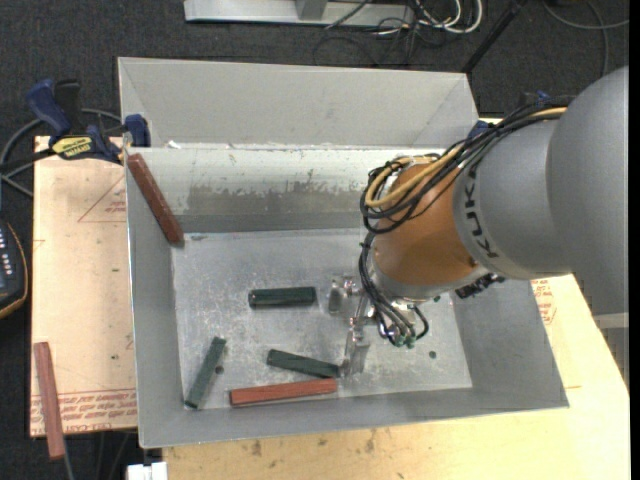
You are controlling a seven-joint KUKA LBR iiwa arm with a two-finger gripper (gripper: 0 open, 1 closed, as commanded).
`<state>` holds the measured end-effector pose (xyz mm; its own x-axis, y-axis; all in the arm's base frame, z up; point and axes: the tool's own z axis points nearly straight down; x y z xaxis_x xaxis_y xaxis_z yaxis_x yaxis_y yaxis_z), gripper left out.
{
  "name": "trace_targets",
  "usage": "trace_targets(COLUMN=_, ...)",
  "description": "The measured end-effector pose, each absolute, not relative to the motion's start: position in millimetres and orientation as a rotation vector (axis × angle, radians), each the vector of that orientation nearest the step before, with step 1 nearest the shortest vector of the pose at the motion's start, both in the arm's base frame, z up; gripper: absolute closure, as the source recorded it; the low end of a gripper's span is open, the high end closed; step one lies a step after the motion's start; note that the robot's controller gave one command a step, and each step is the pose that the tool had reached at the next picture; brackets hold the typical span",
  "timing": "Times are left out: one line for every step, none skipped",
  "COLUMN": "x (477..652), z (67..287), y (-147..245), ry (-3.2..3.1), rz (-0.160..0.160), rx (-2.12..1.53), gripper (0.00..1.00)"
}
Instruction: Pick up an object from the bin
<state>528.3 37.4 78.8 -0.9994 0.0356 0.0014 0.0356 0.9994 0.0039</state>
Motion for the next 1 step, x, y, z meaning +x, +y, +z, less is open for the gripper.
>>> trace_targets(x=573.4, z=116.6, y=76.1, ry=-3.147, rz=-0.006, rx=-0.142, gripper=0.00)
